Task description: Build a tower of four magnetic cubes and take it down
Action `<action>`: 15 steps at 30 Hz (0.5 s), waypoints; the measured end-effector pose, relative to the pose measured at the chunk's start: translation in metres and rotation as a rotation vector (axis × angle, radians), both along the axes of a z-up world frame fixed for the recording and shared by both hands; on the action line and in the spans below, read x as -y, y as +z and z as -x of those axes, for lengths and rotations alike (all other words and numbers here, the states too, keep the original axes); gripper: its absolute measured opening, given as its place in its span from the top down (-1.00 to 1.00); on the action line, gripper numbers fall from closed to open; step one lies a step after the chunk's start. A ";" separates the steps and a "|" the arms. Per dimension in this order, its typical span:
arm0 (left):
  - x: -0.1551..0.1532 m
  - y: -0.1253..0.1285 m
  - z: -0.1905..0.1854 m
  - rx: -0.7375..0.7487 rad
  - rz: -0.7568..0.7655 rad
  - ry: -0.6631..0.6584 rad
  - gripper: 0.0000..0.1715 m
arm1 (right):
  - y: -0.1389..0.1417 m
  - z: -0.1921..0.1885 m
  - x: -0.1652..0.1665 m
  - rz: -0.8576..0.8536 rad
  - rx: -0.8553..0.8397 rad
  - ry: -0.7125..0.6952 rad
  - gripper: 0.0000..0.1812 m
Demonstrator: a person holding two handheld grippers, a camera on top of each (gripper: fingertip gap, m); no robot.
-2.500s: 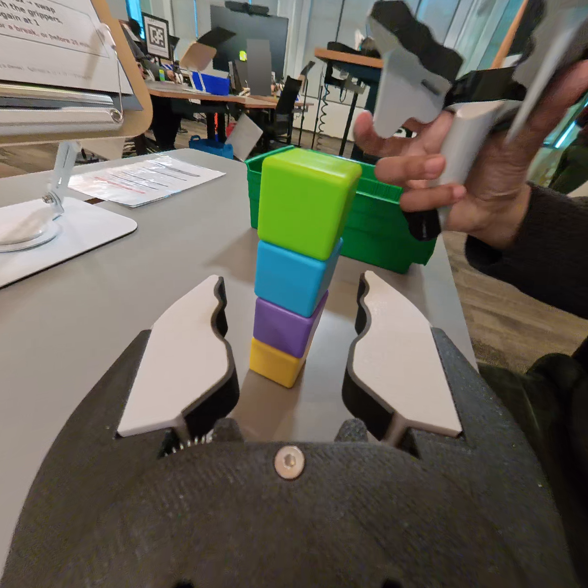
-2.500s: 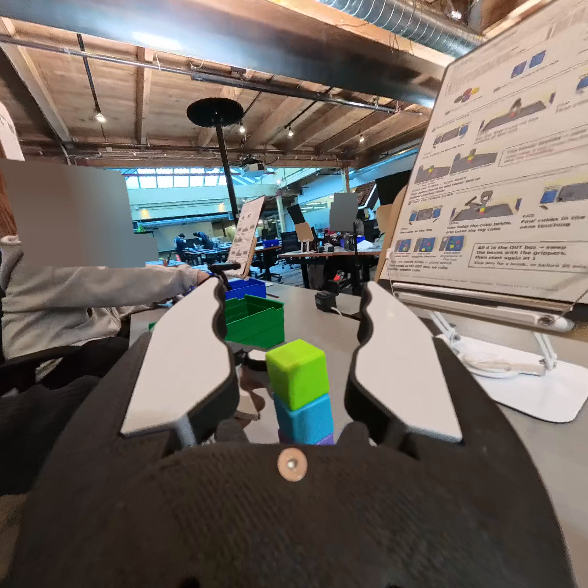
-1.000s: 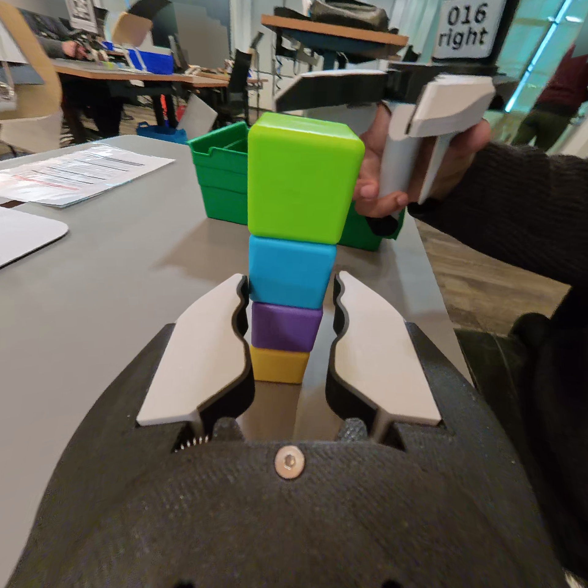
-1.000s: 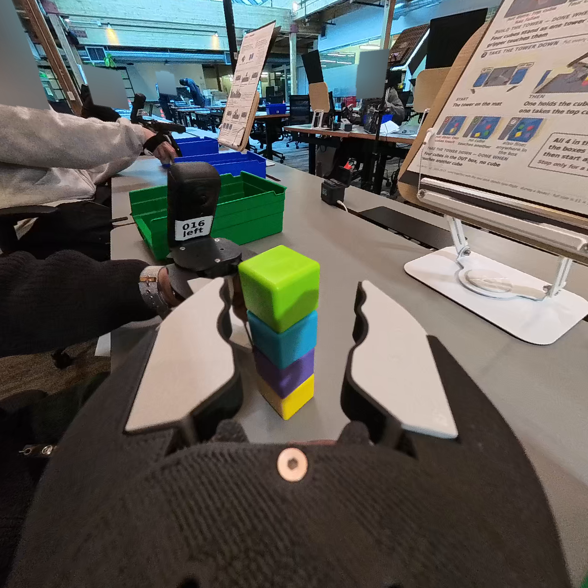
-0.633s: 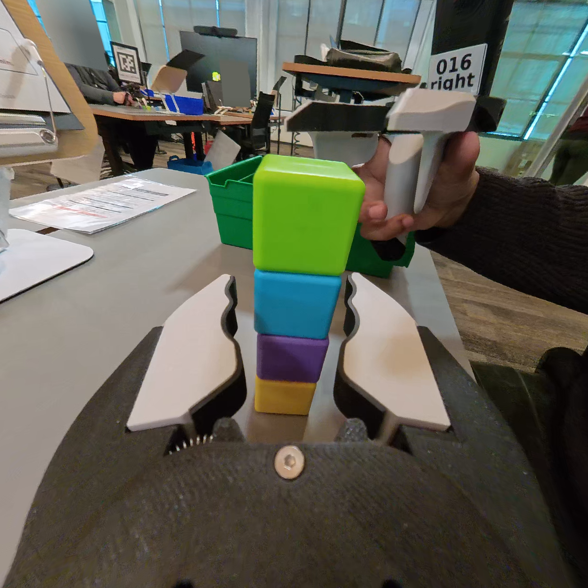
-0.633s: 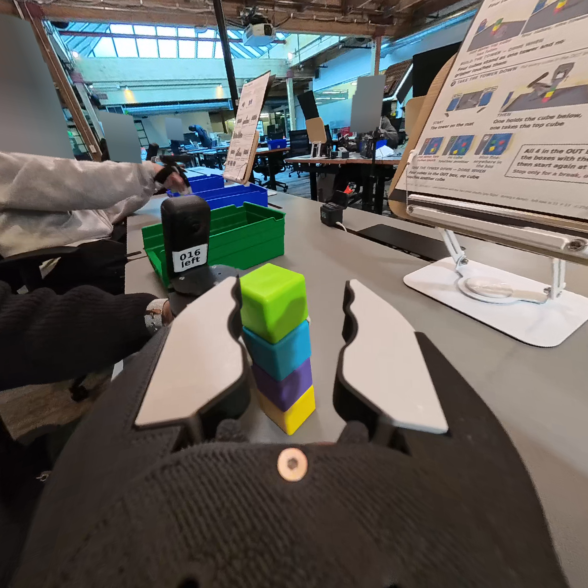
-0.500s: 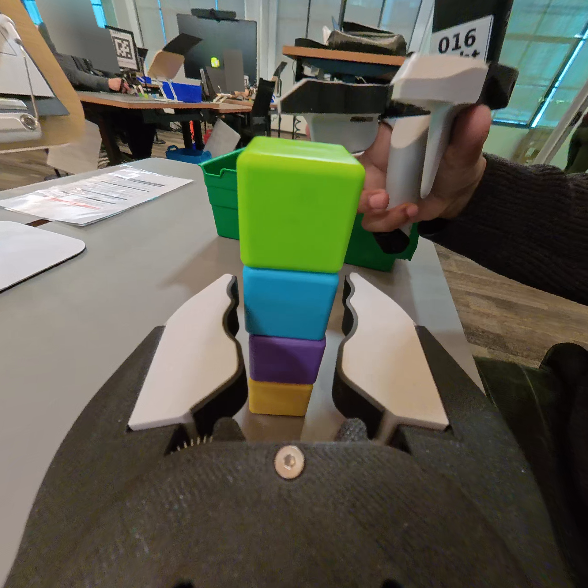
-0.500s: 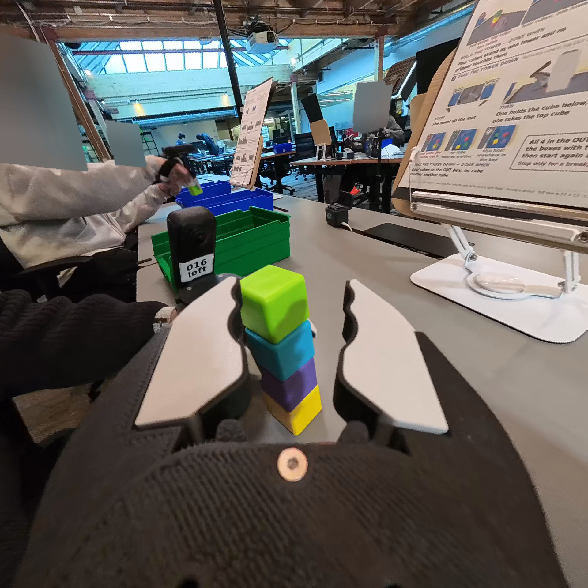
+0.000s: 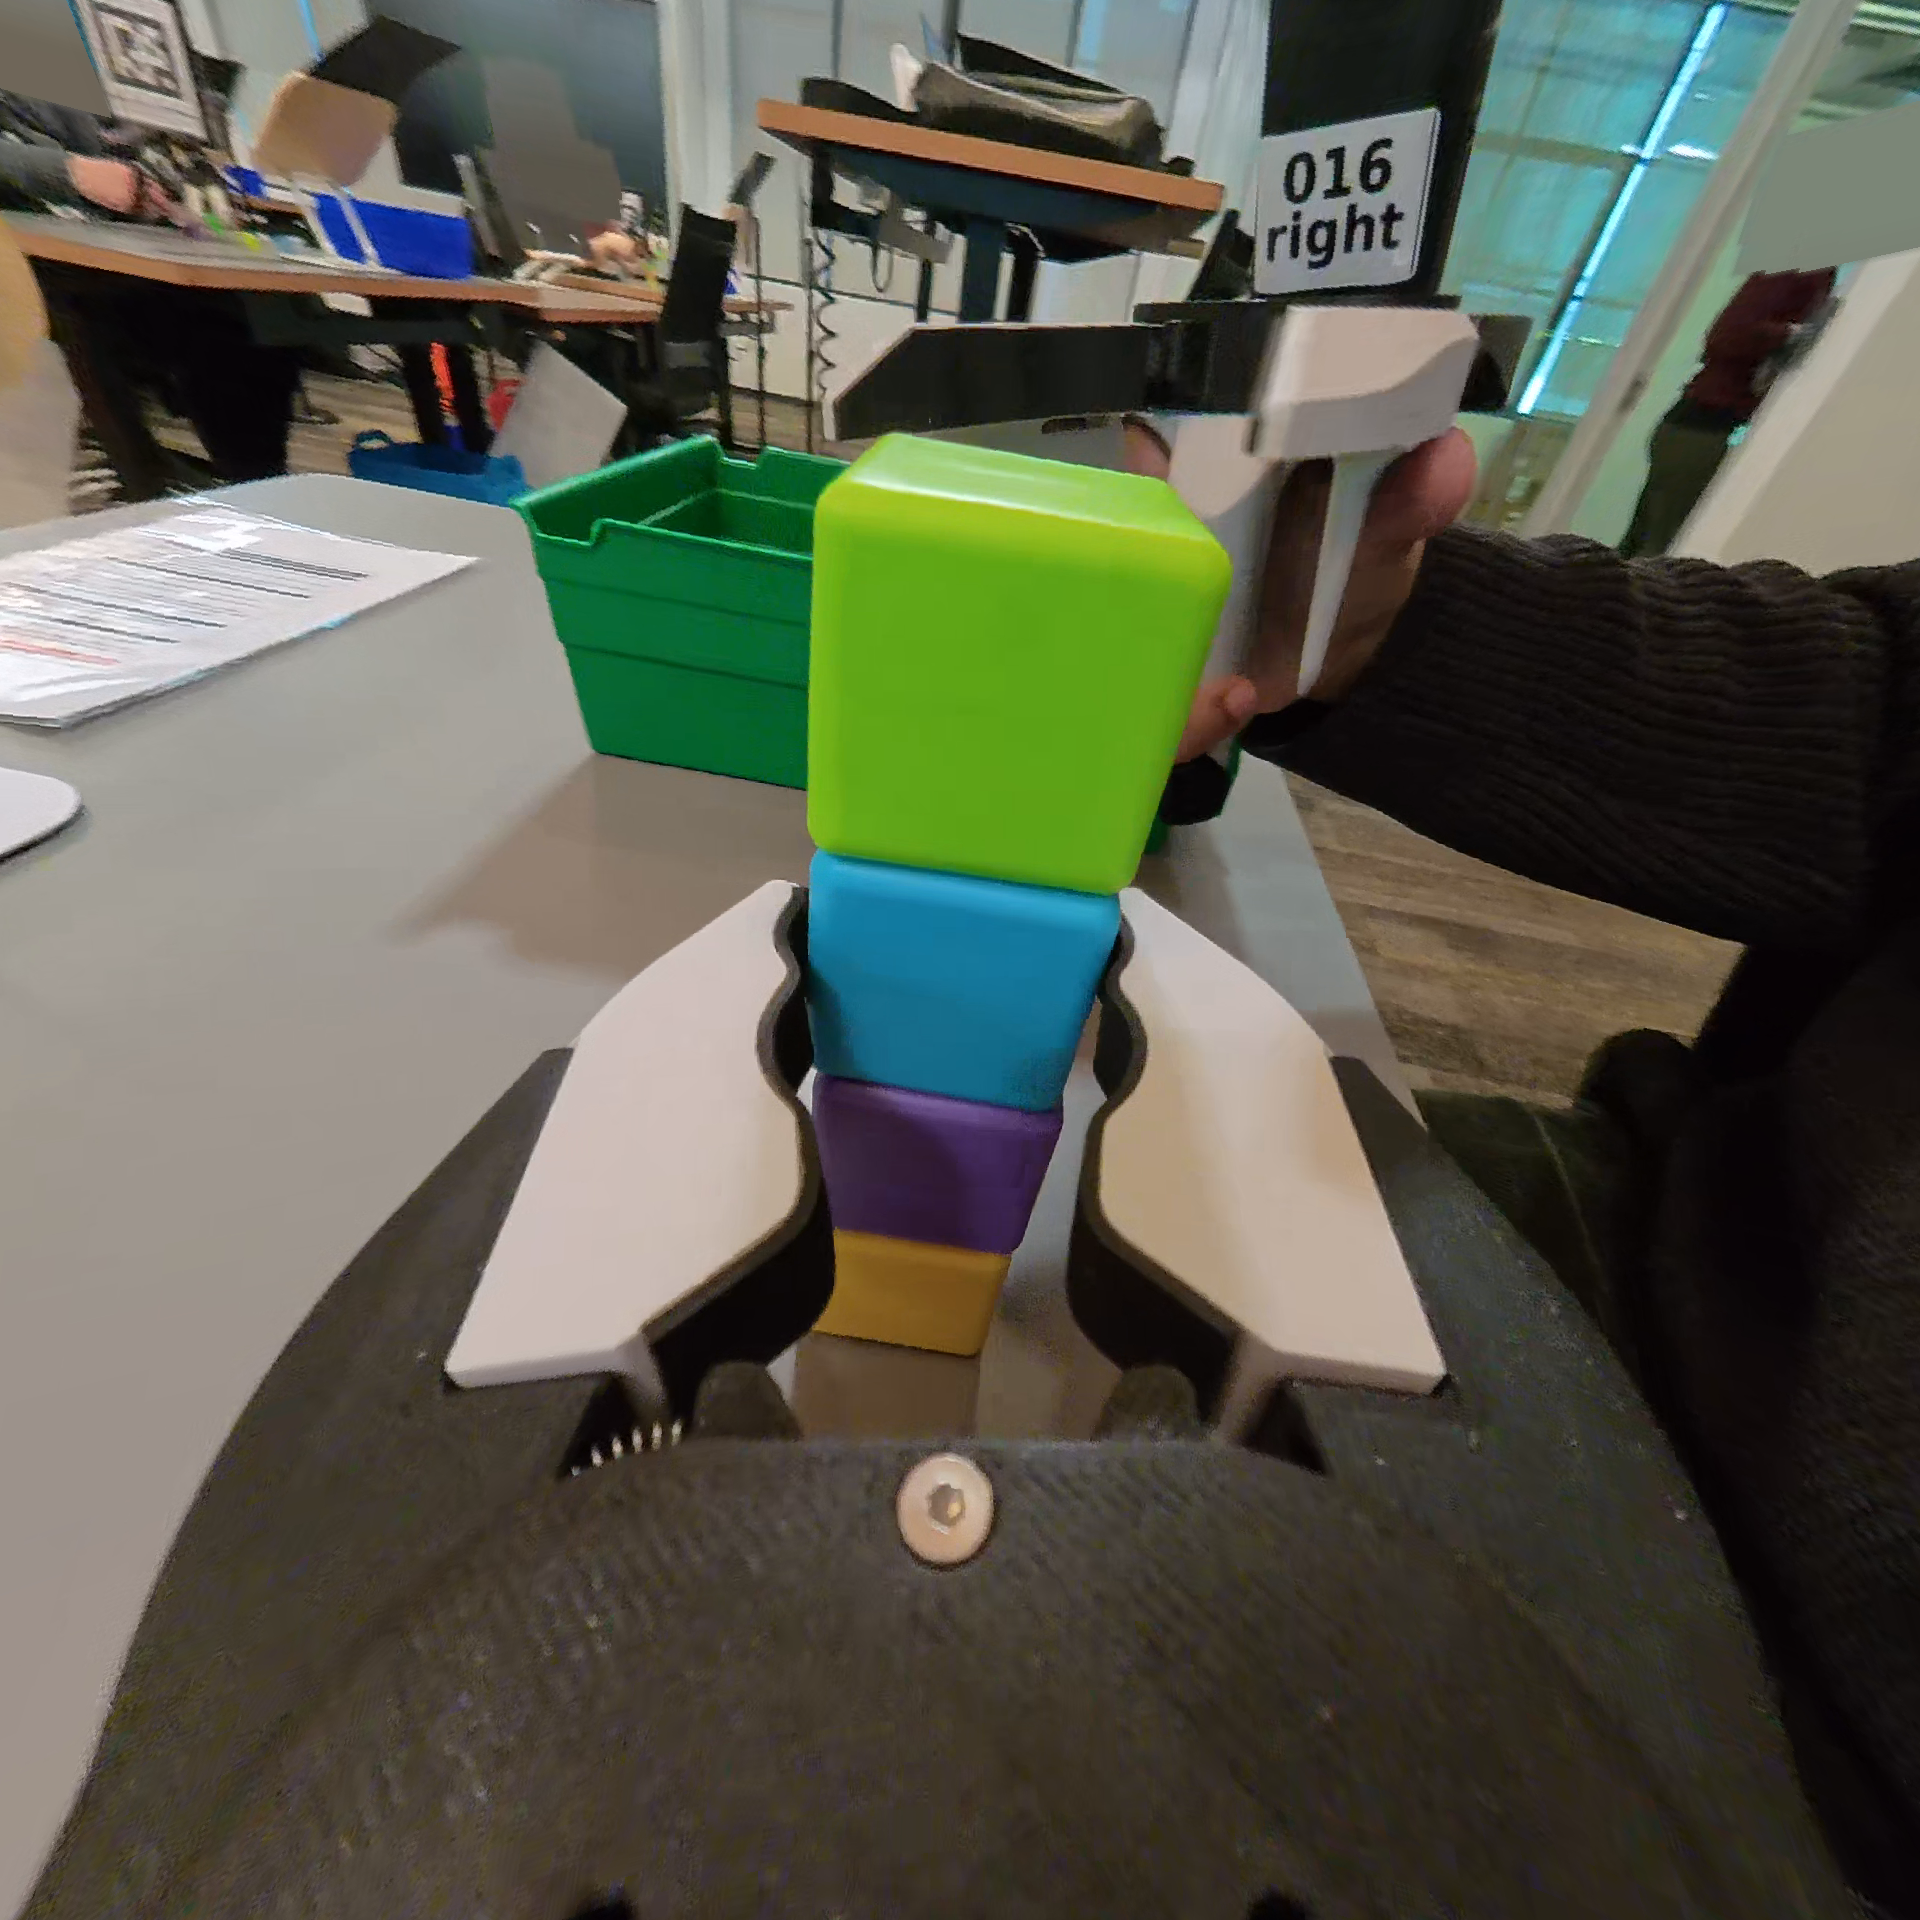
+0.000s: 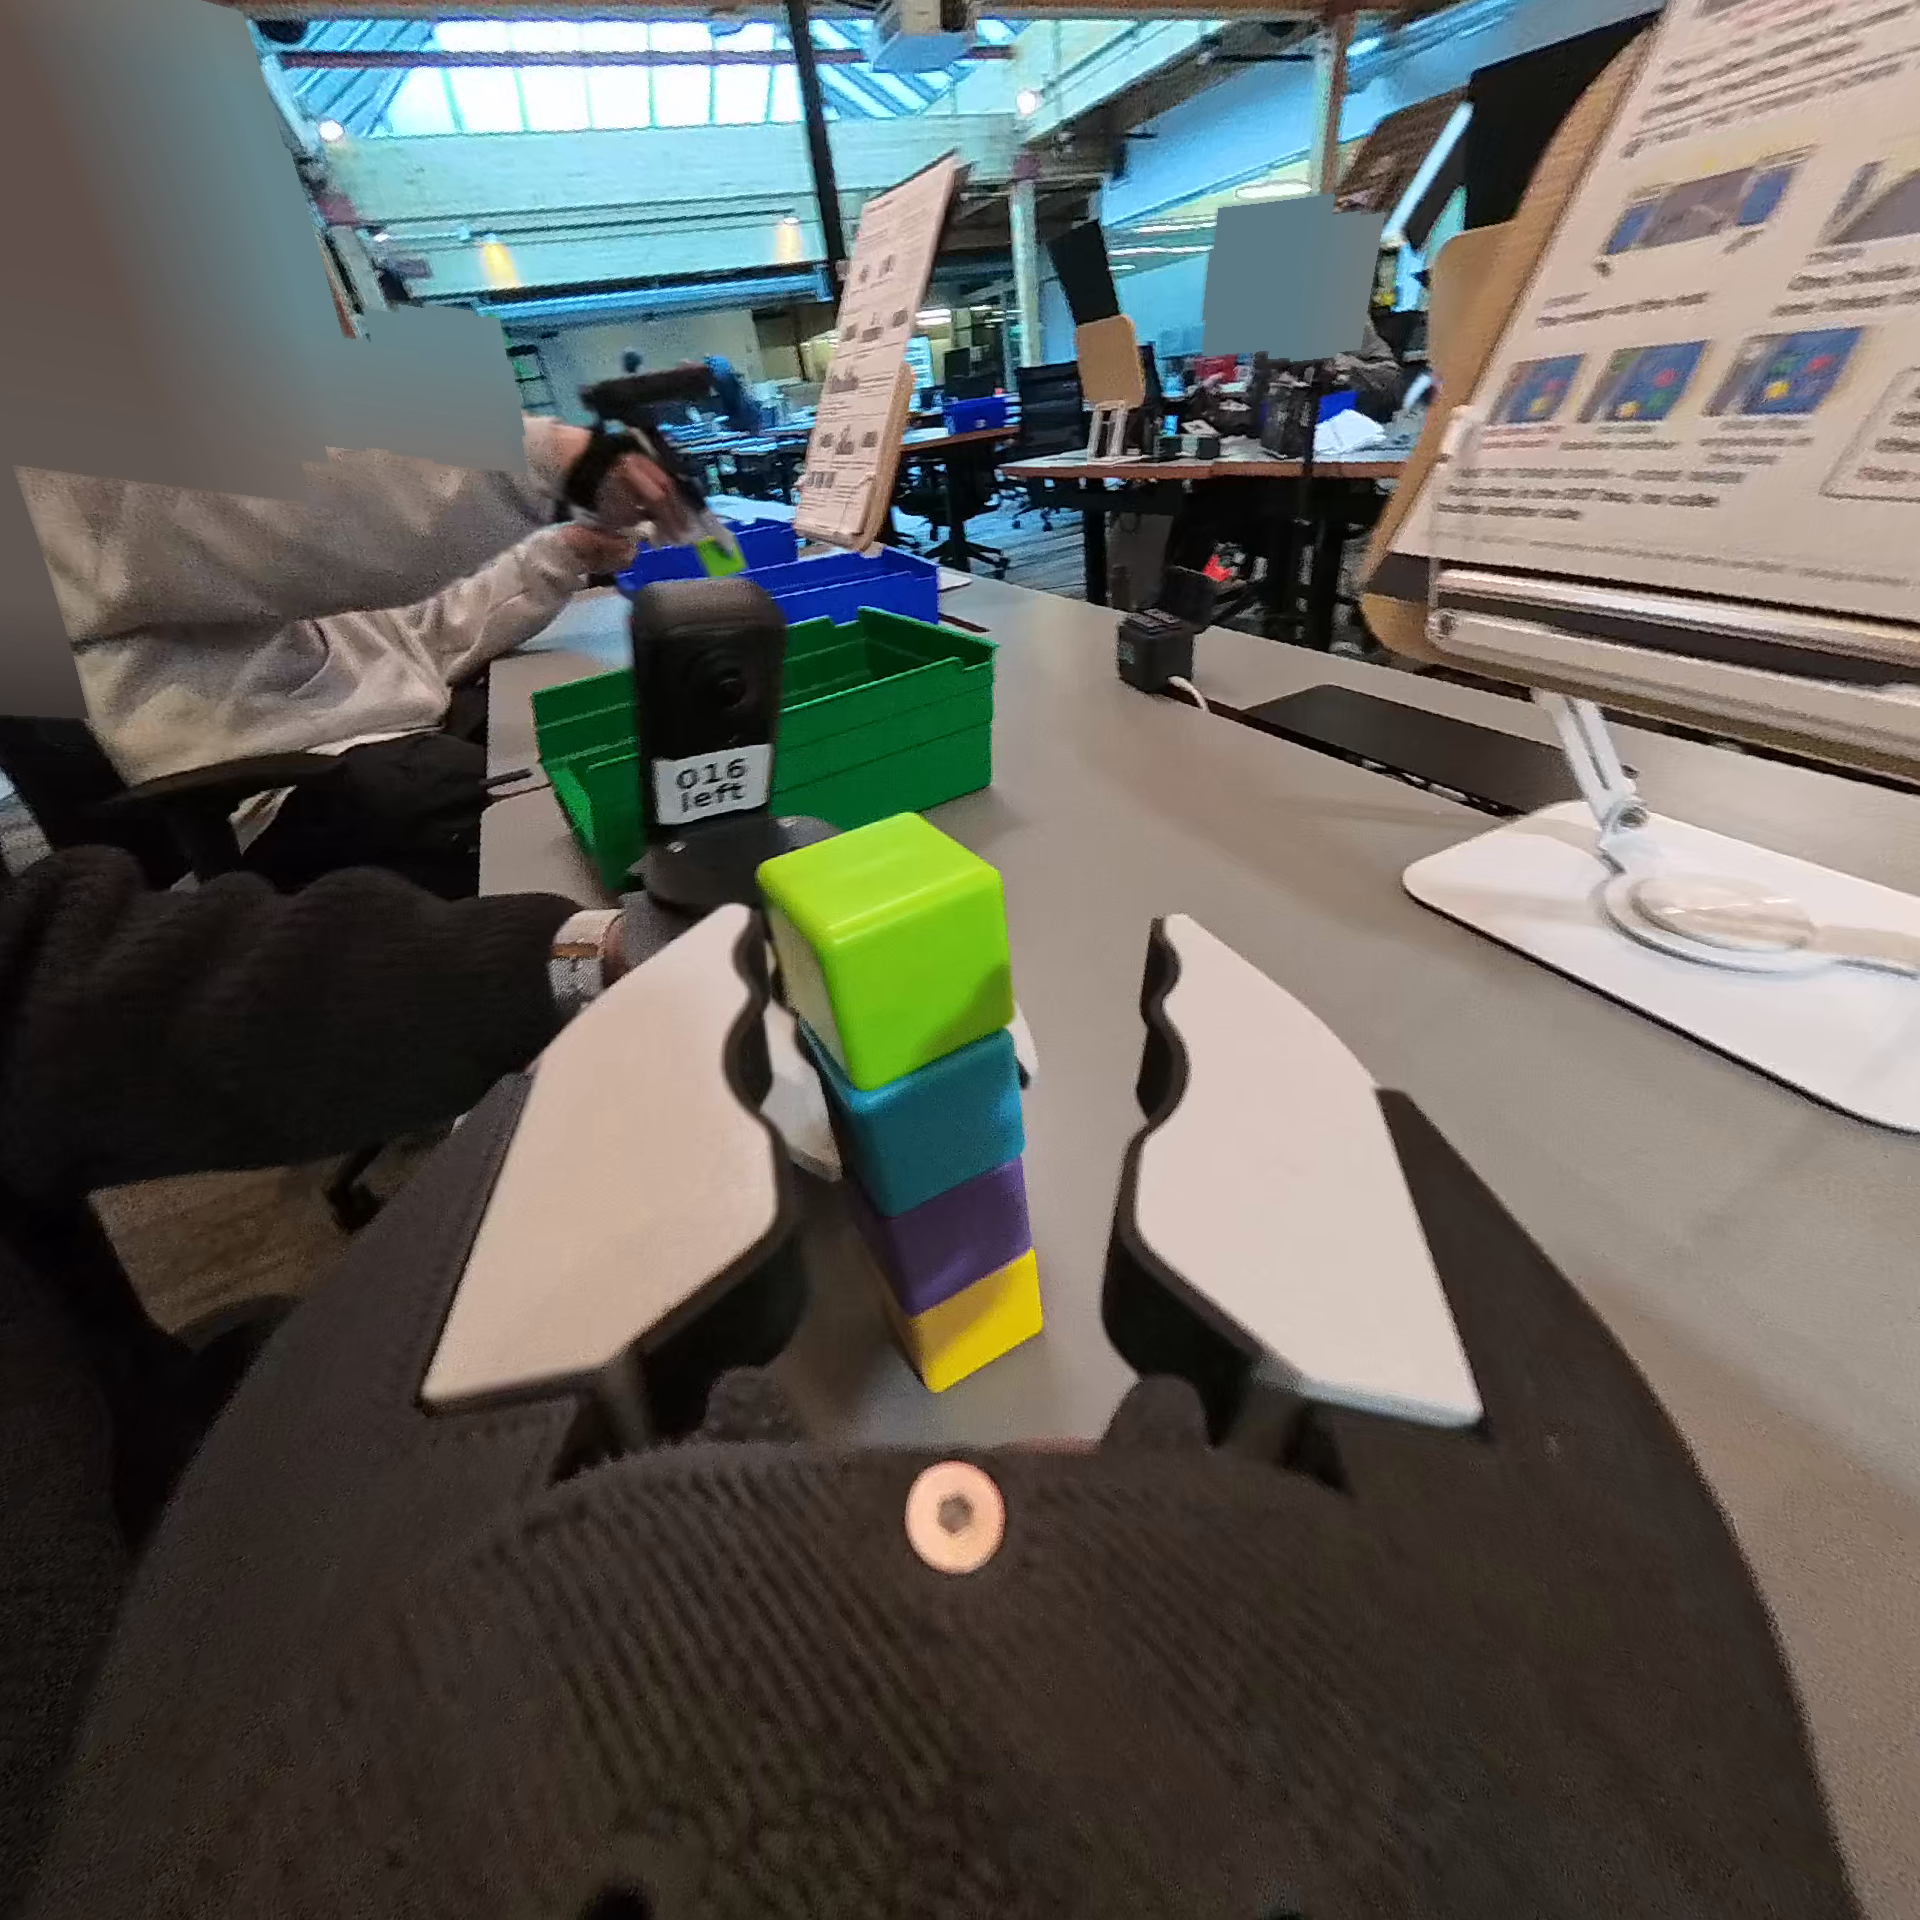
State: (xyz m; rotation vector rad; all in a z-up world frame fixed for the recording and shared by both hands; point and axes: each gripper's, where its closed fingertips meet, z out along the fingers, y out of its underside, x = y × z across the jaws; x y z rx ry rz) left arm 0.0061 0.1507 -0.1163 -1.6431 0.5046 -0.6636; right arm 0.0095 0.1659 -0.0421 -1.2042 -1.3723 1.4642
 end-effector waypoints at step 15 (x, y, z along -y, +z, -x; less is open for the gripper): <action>0.010 -0.001 -0.010 -0.051 -0.014 -0.089 0.36 | -0.007 0.003 0.019 -0.072 -0.029 0.045 0.18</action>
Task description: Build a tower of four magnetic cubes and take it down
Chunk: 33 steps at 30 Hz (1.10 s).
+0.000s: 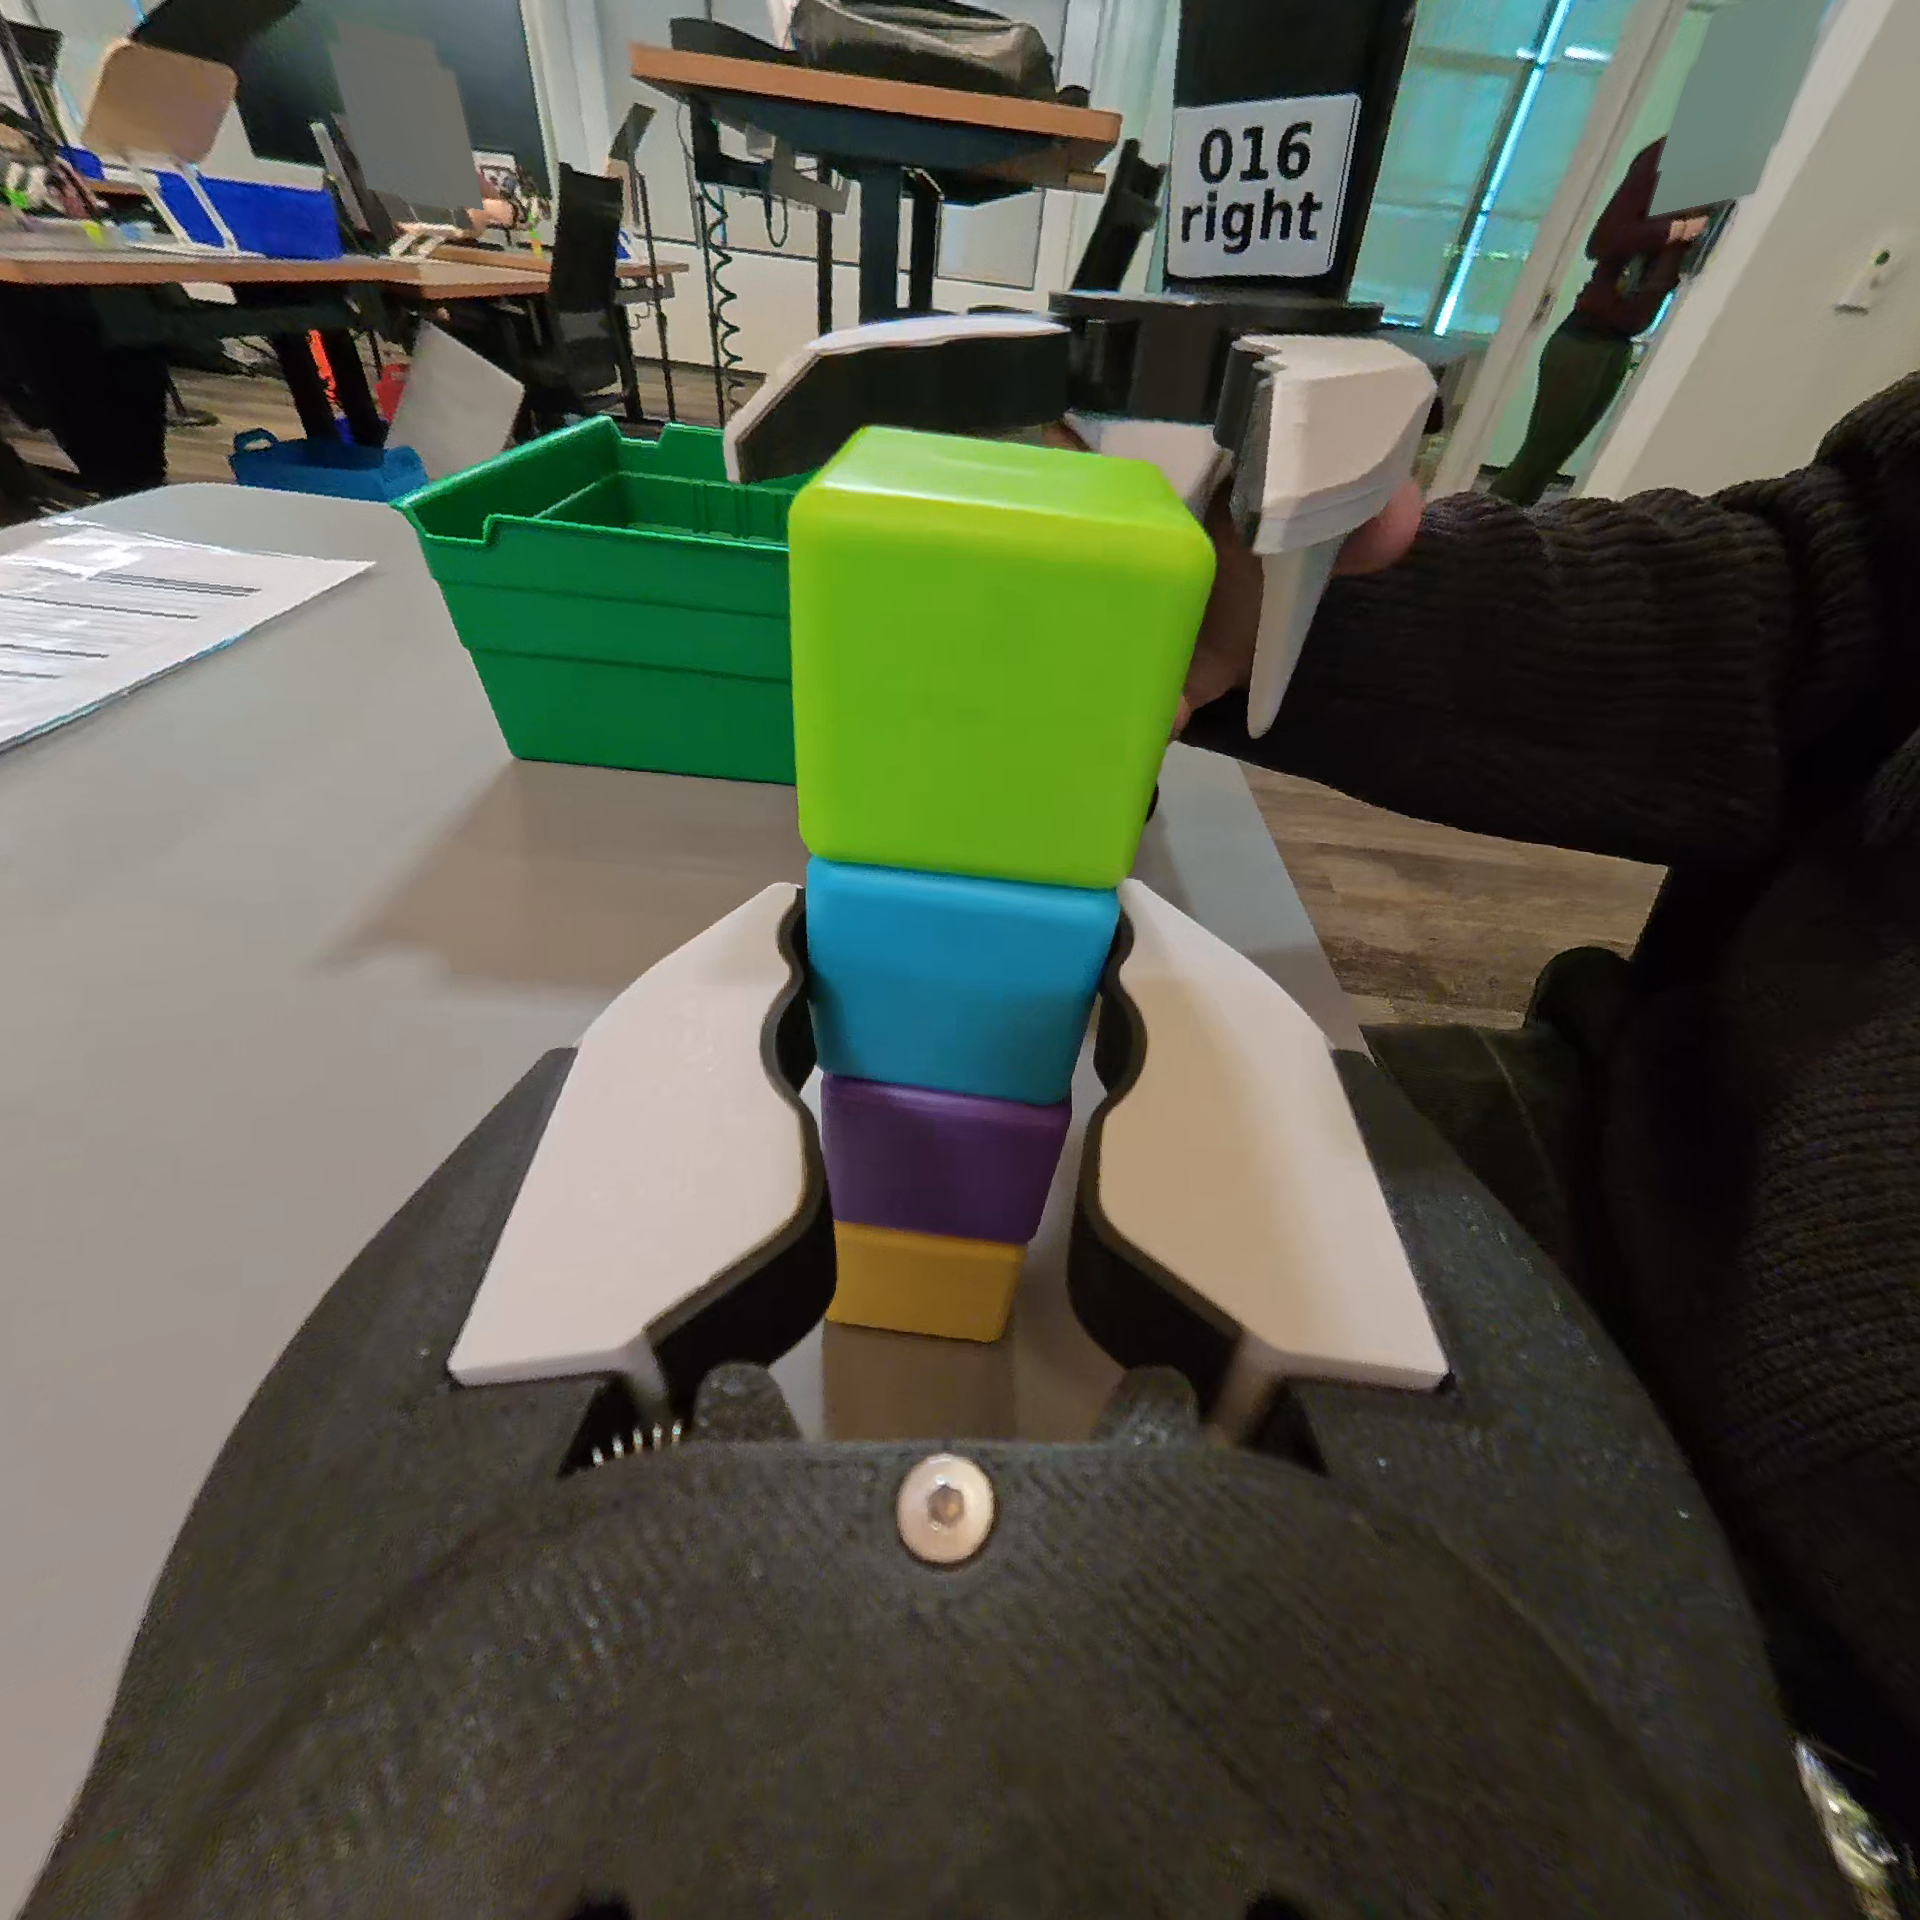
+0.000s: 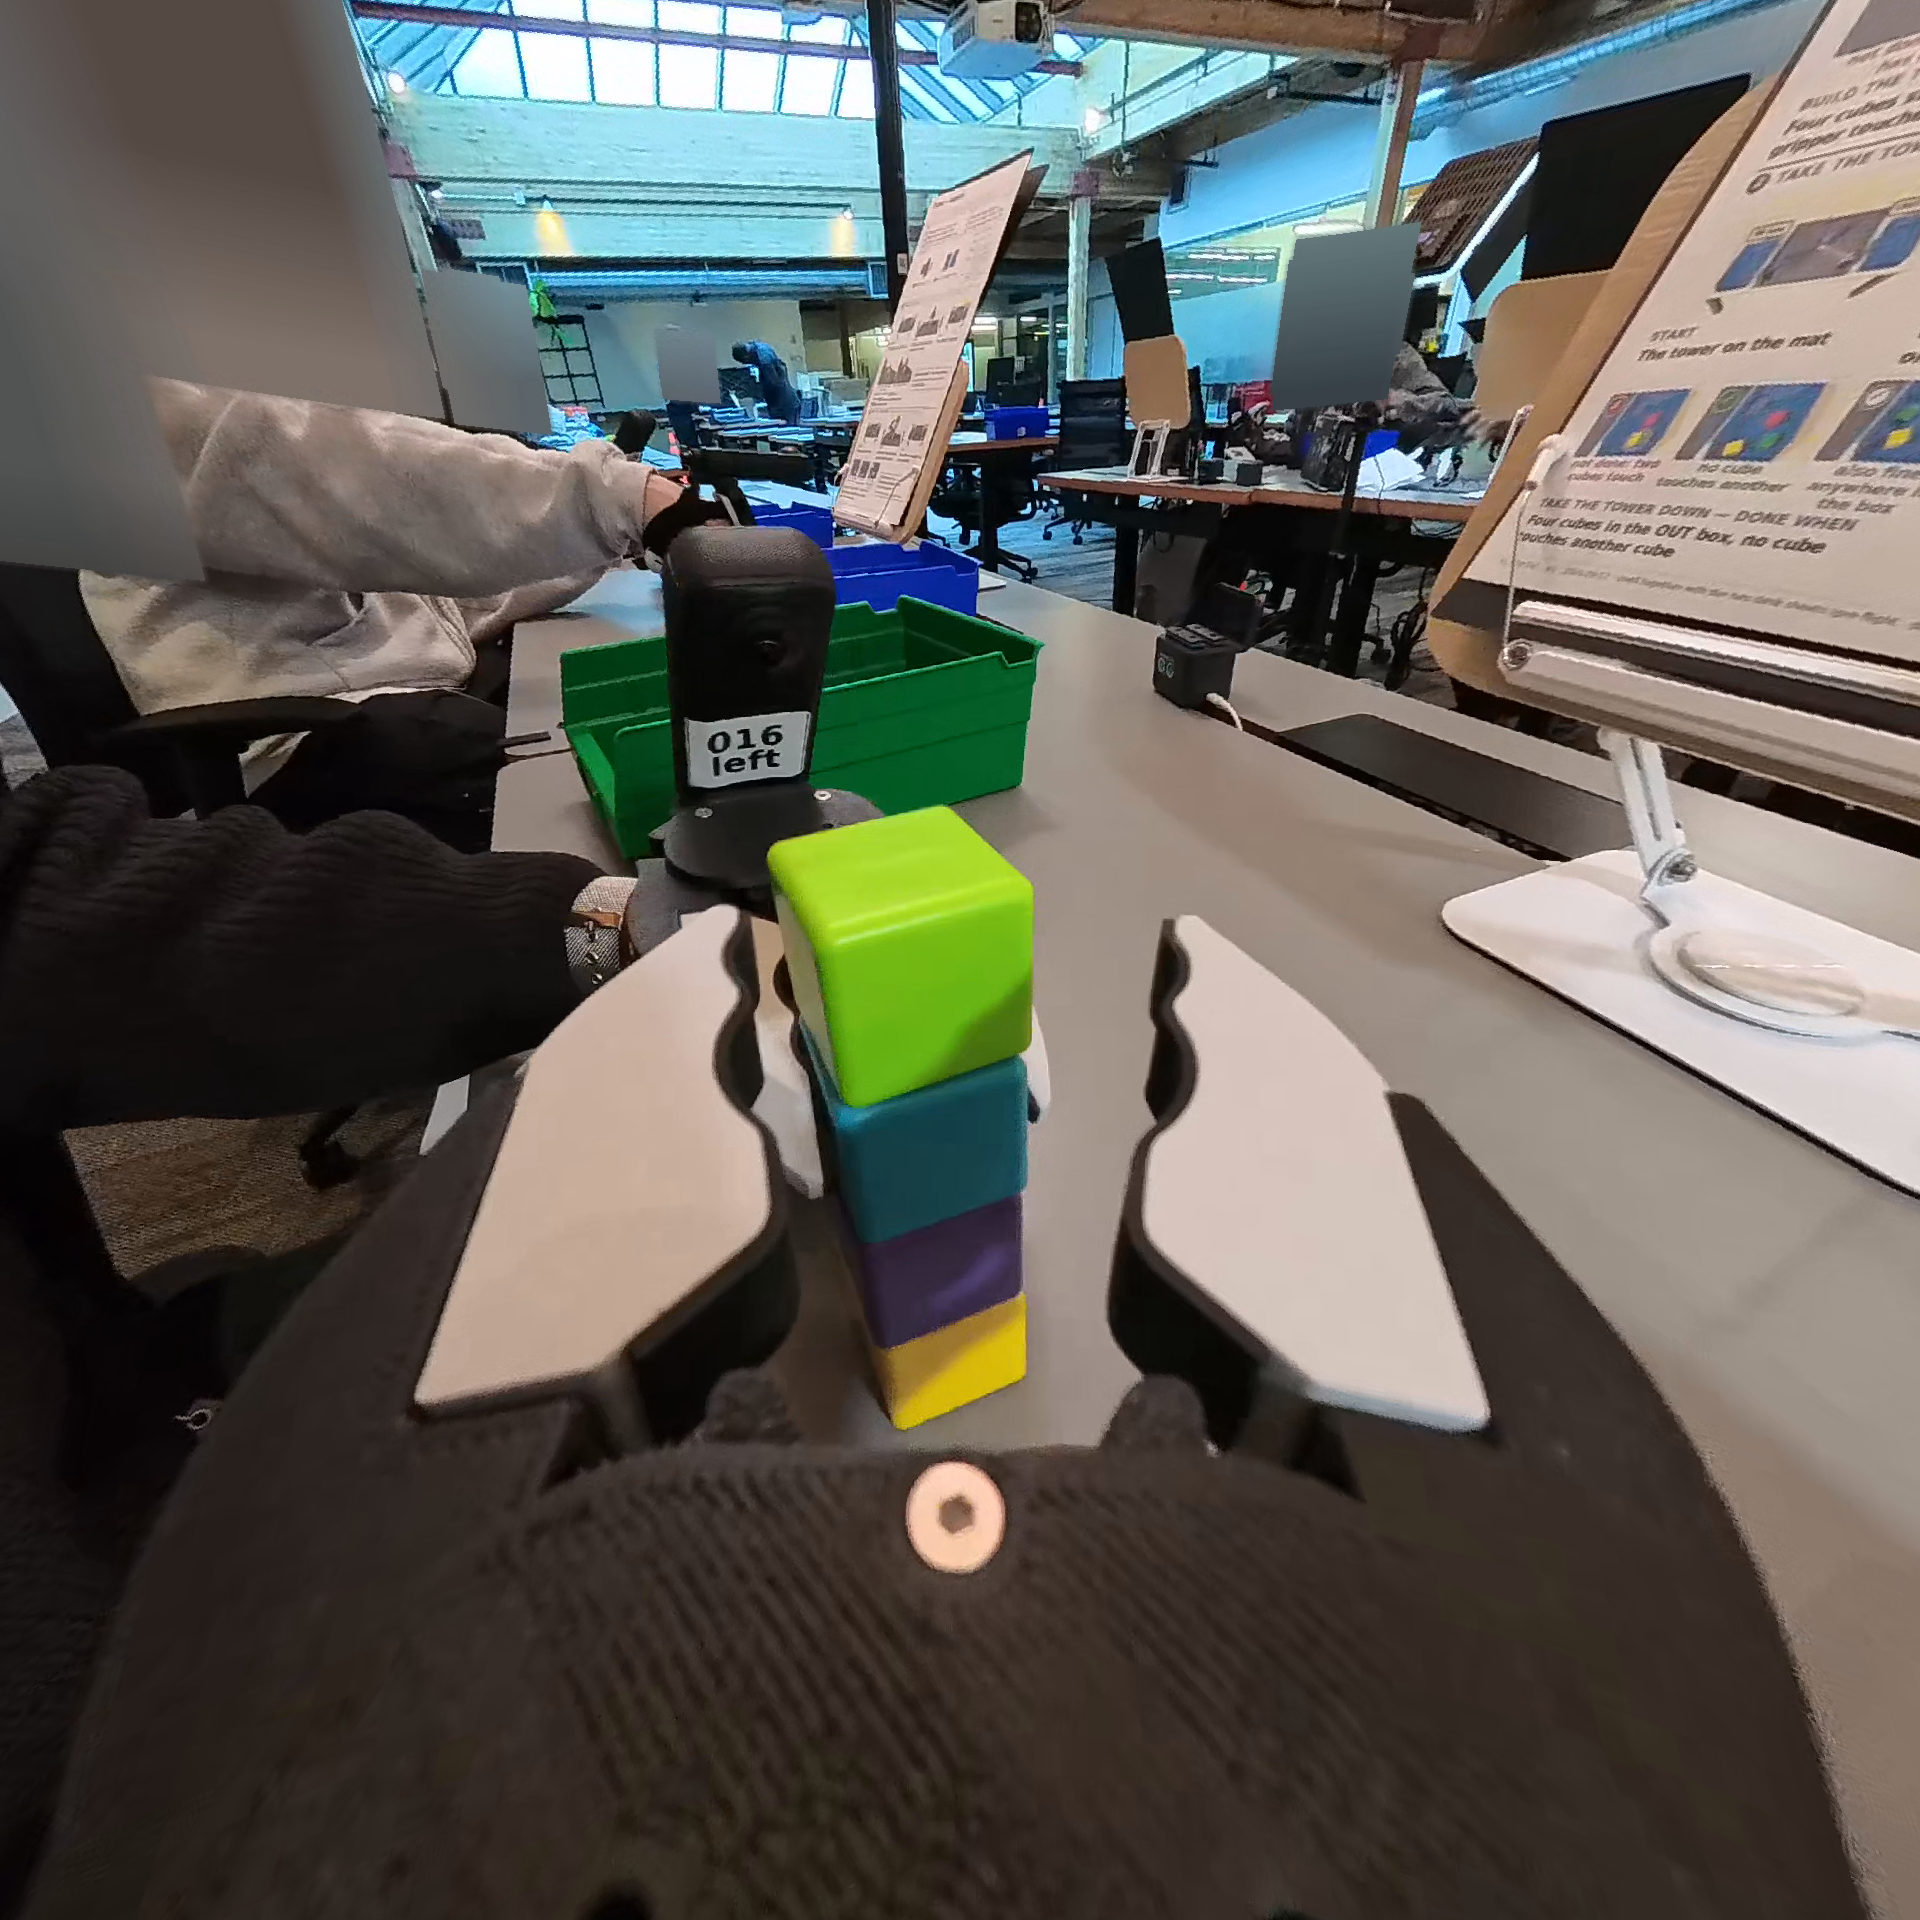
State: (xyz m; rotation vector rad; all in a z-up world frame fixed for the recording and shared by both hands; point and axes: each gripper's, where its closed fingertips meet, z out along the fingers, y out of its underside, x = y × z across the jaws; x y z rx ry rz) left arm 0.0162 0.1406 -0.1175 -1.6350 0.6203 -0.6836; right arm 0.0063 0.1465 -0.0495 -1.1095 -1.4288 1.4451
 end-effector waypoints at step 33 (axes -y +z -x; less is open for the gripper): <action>0.003 0.000 -0.005 0.025 0.014 -0.021 0.37 | -0.015 0.011 0.017 -0.088 -0.020 -0.011 0.36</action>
